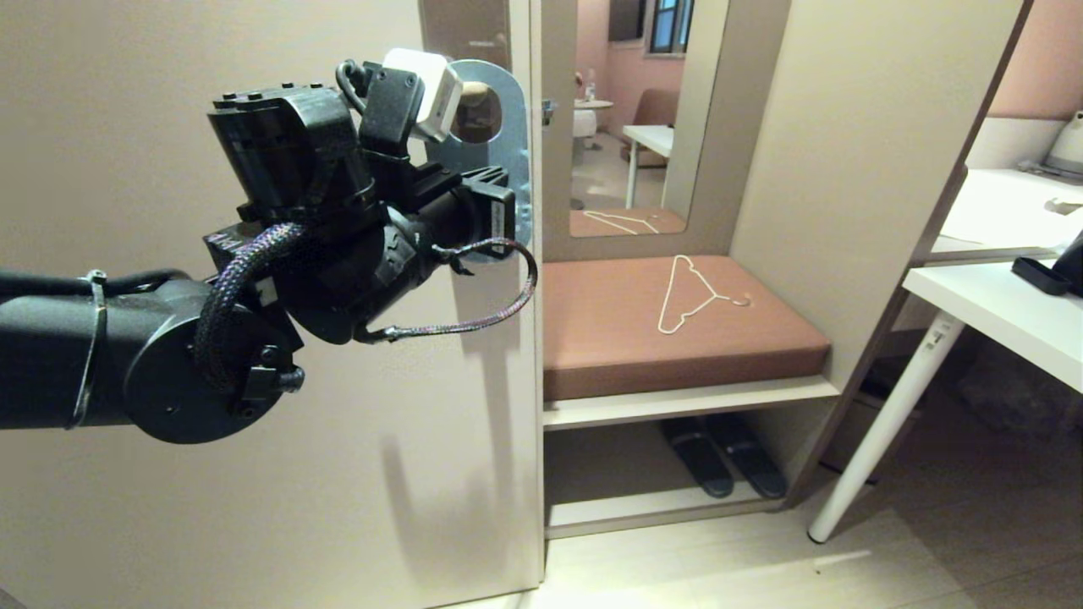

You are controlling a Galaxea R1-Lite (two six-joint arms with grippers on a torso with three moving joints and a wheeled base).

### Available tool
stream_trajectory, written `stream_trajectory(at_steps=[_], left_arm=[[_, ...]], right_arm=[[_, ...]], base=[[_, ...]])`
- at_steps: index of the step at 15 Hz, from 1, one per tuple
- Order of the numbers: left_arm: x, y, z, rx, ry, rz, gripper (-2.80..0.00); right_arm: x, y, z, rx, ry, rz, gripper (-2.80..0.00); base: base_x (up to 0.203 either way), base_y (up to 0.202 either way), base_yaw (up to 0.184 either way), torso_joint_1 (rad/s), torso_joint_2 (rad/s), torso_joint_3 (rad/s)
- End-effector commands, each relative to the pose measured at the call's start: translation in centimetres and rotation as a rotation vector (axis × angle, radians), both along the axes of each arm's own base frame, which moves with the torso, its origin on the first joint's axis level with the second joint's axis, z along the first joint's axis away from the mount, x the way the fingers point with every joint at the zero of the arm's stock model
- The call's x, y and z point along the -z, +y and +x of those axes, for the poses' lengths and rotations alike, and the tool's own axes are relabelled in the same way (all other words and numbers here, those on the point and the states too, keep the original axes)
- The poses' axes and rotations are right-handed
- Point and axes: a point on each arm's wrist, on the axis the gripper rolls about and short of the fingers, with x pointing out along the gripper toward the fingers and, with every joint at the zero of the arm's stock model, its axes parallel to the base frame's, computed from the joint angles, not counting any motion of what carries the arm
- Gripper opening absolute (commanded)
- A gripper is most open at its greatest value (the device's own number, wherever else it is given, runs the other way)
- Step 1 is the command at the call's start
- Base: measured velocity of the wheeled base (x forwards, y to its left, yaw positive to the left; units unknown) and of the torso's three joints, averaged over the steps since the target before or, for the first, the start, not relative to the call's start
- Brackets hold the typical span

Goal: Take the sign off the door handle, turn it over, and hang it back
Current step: Hang the sign back with the other side facing out, then take down the sign

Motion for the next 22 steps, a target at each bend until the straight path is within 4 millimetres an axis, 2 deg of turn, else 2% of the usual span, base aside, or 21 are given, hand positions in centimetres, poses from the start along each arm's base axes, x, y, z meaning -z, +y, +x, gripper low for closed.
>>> stream_trajectory(at_steps=[1, 6, 10, 17, 20, 22], left_arm=[[-0.5, 0.4, -0.9, 0.003, -0.012, -0.009, -2.8], [0.2, 2.1, -4.8, 0.024, 0.019, 0.017, -2.8], [0.7, 4.6, -7.9, 0.026, 0.024, 0.034, -2.8], [2.1, 12.1, -8.4, -0.237, 0.036, 0.06, -2.8], [4.2, 14.6, -10.2, -0.312, 0.08, 0.082, -2.8], [5.2, 15.5, -11.8, -0.328, 0.093, 0.087, -2.8]], right_arm=[[0.0, 0.0, 0.0, 0.0, 0.001, 0.0, -2.8], [0.0, 0.0, 0.0, 0.0, 0.001, 0.0, -2.8], [0.0, 0.0, 0.0, 0.0, 0.001, 0.0, -2.8], [0.0, 0.0, 0.0, 0.0, 0.001, 0.0, -2.8], [0.0, 0.0, 0.0, 0.0, 0.001, 0.0, -2.8], [0.0, 0.0, 0.0, 0.0, 0.001, 0.0, -2.8]], base=[[0.0, 0.0, 0.0, 0.0, 0.0, 0.0], [0.0, 0.0, 0.0, 0.0, 0.0, 0.0], [0.0, 0.0, 0.0, 0.0, 0.0, 0.0], [0.0, 0.0, 0.0, 0.0, 0.0, 0.0], [0.0, 0.0, 0.0, 0.0, 0.0, 0.0], [0.0, 0.0, 0.0, 0.0, 0.0, 0.0]])
